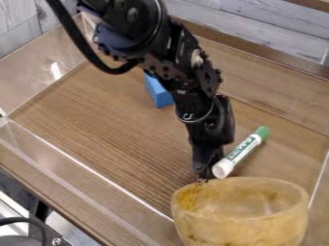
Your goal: Remove the green marker from inside the brown bowl and put it on the table
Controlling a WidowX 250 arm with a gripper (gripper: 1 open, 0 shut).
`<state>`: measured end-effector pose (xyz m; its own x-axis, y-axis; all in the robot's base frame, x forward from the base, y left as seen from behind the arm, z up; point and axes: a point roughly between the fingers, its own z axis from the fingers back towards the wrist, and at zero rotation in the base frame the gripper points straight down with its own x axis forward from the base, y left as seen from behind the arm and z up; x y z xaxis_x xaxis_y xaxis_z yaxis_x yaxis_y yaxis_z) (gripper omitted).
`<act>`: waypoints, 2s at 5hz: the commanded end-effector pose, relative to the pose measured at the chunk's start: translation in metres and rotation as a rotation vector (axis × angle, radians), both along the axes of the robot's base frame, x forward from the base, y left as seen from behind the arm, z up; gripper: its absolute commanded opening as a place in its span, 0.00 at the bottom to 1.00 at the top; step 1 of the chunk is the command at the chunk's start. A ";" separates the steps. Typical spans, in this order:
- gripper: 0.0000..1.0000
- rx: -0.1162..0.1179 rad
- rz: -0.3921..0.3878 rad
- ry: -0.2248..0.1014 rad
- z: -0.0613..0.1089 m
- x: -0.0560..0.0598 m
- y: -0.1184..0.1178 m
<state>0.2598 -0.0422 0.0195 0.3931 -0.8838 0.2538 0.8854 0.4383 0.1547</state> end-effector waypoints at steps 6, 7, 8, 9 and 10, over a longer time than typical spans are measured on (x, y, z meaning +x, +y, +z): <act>0.00 -0.030 0.027 0.020 0.004 -0.003 0.004; 0.00 -0.037 0.031 0.026 0.004 -0.004 0.004; 0.00 -0.045 0.035 0.031 0.005 -0.005 0.004; 0.00 -0.053 0.038 0.036 0.006 -0.006 0.004; 0.00 -0.061 0.040 0.042 0.007 -0.007 0.004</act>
<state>0.2484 -0.0412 0.0191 0.4491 -0.8497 0.2763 0.8745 0.4814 0.0587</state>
